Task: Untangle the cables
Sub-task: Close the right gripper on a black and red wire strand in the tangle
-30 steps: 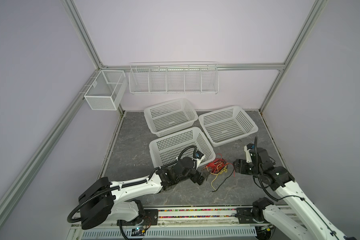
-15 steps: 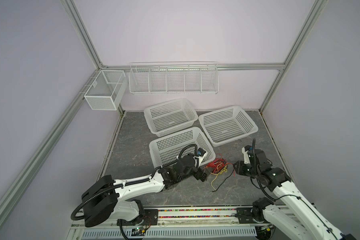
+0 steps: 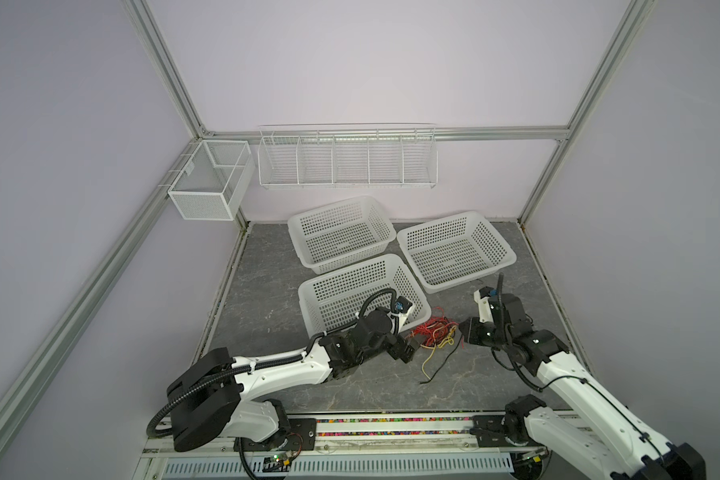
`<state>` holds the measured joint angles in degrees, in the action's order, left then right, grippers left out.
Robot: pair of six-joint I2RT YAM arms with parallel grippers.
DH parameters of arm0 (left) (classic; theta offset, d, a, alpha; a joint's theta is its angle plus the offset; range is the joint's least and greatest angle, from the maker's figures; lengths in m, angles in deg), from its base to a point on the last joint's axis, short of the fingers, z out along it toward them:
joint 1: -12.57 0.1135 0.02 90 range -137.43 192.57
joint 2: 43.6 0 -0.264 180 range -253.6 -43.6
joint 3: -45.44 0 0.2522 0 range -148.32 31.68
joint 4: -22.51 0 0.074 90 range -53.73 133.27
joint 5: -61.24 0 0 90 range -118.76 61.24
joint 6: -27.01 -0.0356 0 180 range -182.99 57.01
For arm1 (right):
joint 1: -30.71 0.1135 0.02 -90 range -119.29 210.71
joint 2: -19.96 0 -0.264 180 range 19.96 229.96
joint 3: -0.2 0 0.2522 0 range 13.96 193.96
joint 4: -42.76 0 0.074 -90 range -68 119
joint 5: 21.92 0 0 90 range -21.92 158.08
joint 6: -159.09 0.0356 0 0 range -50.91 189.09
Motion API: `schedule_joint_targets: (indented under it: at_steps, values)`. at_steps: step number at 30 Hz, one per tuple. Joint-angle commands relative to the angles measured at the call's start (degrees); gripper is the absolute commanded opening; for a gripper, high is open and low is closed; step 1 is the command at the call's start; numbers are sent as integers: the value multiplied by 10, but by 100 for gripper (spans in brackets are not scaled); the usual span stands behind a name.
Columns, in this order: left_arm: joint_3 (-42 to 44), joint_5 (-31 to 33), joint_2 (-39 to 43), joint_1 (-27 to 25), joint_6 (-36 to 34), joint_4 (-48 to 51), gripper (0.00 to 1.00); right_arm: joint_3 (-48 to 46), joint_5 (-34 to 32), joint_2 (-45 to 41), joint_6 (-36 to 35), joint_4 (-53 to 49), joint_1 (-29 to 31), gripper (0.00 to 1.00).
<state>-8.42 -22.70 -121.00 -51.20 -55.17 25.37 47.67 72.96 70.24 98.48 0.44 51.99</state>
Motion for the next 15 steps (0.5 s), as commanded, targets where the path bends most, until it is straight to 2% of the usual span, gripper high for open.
schedule_joint_targets:
  at_steps: [1, 15]
  values:
    - [-20, 6, -12, -2, -8, -13, 99, -13, 23, 2, 2, 27, 4, 7]
    - [-55, -16, -48, -2, -28, -17, 99, 52, 33, -33, -32, 24, 4, 7]
